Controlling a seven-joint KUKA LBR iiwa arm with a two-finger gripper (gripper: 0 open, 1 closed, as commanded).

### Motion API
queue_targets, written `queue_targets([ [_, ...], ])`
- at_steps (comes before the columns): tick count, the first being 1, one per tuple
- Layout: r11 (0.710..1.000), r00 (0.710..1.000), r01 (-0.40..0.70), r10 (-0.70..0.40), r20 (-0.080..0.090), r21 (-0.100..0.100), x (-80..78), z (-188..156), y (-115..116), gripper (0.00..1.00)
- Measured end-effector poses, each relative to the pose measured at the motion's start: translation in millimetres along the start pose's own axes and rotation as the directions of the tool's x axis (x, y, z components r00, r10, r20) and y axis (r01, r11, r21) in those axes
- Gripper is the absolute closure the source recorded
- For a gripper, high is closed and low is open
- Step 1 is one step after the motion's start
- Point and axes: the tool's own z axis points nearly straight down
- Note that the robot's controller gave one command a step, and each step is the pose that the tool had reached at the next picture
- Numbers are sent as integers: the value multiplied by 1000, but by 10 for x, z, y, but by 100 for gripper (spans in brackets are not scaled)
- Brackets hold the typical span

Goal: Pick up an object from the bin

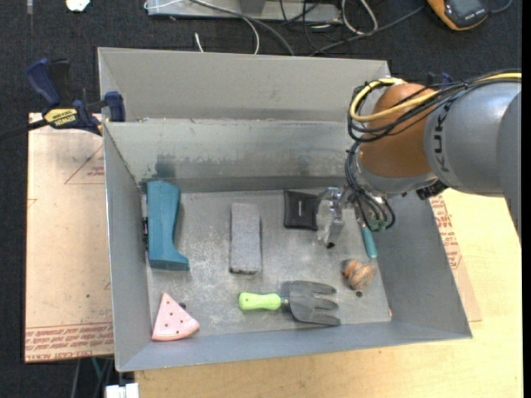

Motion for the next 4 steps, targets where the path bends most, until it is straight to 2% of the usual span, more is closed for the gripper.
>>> queue_targets([
  [1, 1000, 1000, 0, 0, 0, 0, 0, 0, -1, 100],
  [2, 997, 997, 80, -80, -3, 0, -94, -693, -4, 100],
  [3, 965, 965, 262, -262, -7, -3, 24, -1450, 98, 100],
  [4, 899, 899, 438, -438, -2, -2, -32, -2211, 131, 100],
])
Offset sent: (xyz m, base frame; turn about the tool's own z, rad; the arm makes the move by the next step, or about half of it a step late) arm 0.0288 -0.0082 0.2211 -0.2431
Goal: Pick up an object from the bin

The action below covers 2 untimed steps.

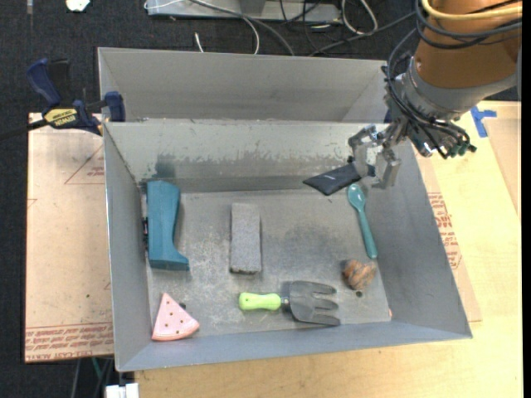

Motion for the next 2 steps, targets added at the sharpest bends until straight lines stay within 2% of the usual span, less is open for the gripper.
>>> queue_targets([
  [1, 999, 999, -41, 41, 5, 1, 107, 501, 33, 100],
  [2, 999, 999, 32, -32, 4, 1, 93, 677, -60, 100],
])
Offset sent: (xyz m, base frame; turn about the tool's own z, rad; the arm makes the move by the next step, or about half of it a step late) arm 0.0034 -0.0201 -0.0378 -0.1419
